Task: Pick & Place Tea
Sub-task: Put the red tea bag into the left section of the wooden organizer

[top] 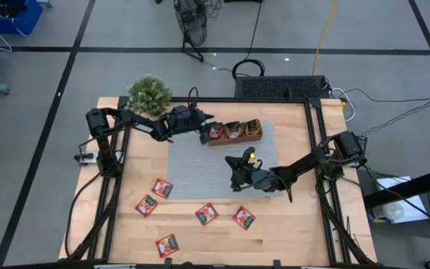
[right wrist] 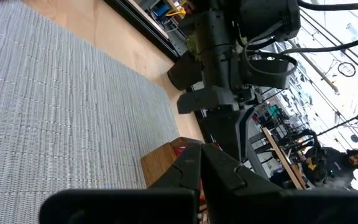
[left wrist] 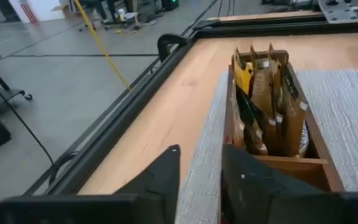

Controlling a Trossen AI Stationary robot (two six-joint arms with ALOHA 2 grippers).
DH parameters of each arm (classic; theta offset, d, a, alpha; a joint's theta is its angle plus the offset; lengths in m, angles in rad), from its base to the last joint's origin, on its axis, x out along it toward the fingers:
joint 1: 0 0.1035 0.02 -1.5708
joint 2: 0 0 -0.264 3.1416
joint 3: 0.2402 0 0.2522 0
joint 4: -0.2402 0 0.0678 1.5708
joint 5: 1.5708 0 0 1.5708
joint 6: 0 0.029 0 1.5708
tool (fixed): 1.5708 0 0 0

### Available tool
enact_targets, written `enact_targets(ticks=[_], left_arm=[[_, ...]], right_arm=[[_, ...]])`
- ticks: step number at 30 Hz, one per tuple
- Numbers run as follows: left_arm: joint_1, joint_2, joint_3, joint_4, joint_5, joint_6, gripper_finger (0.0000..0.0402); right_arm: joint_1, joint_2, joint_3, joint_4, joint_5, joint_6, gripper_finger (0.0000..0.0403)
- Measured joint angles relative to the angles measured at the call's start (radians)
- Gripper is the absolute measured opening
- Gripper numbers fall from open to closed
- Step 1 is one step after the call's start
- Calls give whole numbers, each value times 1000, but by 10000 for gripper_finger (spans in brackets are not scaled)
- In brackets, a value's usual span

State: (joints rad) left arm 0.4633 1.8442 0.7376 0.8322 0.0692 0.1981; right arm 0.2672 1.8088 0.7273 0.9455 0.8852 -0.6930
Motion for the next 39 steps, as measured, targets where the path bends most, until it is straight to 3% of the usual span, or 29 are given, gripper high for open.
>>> enact_targets(ticks=[4,10,15,19,25,31,39], left_arm=[[-15,-28,-1,3,11,-20,158],[-73,-204,0,-43,16,-46,196],[-110,-350,26,-342,1,-186,203],[-144,-367,63,-575,-131,-212,154],[-190,-350,126,-716,-106,-151,16],[-180,-228,357,-1088,-122,-148,4],[-180,14,704,-1411,-121,67,2]], right_arm=[[1,0,0,0,0,0,0],[2,0,0,0,1,1,0],[3,0,0,4,1,1,0],[3,0,0,20,0,-1,0],[3,0,0,50,0,-21,0],[3,-2,0,76,7,-71,0],[18,-21,1,75,60,-91,0]])
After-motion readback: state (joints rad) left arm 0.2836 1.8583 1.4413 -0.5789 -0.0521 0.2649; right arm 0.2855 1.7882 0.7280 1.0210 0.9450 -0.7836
